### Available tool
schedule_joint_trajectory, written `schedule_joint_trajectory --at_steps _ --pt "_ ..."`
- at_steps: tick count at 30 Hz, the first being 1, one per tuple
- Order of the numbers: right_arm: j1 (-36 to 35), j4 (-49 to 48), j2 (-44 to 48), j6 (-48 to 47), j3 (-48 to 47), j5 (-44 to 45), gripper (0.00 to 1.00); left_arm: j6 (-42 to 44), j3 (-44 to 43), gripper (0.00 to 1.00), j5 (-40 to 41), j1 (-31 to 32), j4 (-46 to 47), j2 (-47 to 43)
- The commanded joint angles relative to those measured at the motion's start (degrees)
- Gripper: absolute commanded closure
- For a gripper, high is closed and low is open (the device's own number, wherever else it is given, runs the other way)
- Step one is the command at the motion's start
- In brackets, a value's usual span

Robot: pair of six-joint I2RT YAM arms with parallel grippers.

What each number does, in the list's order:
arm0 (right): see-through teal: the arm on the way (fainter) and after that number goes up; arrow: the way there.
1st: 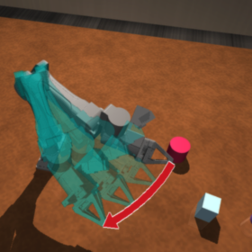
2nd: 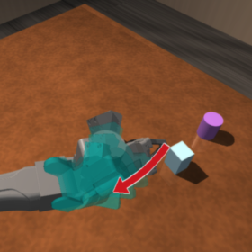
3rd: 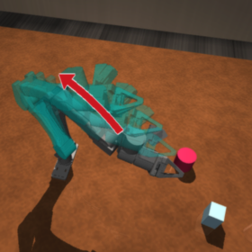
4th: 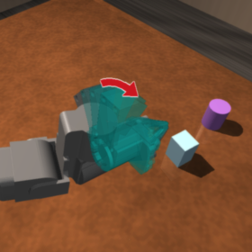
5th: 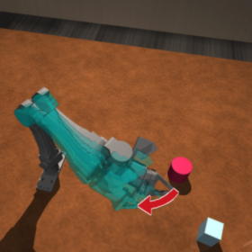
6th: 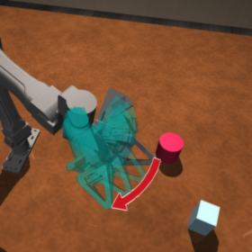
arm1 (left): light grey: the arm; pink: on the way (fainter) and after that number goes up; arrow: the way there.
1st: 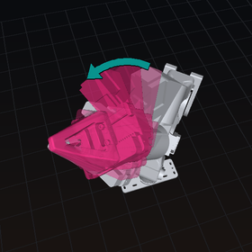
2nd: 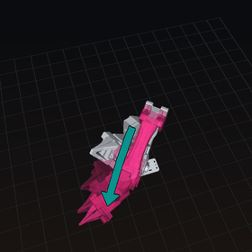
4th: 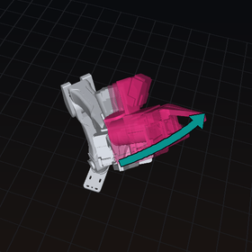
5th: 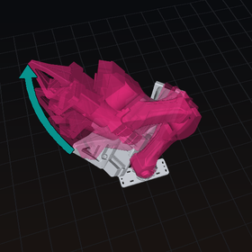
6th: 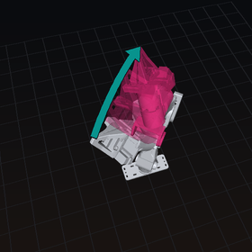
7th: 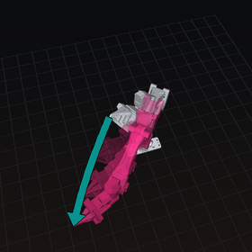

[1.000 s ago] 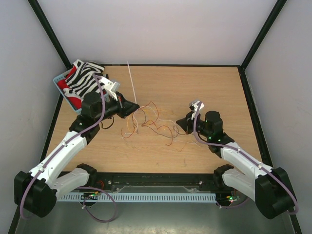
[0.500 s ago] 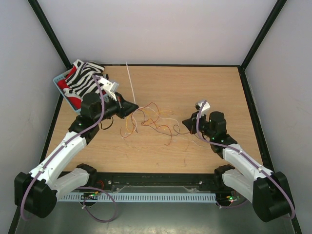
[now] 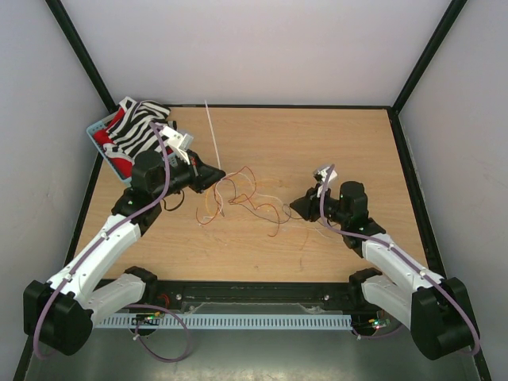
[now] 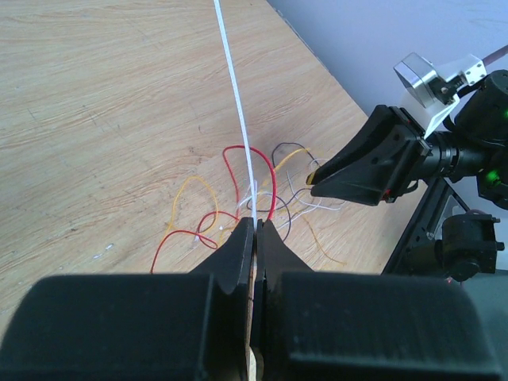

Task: Zip-tie the wires
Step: Adjust the cable at the center of the board.

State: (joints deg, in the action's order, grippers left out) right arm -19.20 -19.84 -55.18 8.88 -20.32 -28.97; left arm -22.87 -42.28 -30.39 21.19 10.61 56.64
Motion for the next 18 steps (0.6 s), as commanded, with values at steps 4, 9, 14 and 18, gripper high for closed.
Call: schedule_joint_trajectory --at_steps 4,9,14,18 --pt "0.1 -8.9 3.1 4.5 -1.2 -10.9 0.57 -0.4 0.1 1.0 -0.9 -0.3 0.6 -0.7" --pt "-3.3 -15.0 0.8 10.9 -3.5 -11.0 0.47 -0.2 0.2 1.0 -0.9 -0.3 0.6 -0.9" --pt "-12.9 -17.4 -3.9 14.1 -7.9 -4.0 0.39 -0.3 0.2 1.0 -1.1 -0.3 0.6 -0.9" --pt "-18.6 -21.2 -8.4 17.2 -10.5 0.1 0.38 -0.2 0.2 1.0 -1.2 -0.3 0.6 -1.0"
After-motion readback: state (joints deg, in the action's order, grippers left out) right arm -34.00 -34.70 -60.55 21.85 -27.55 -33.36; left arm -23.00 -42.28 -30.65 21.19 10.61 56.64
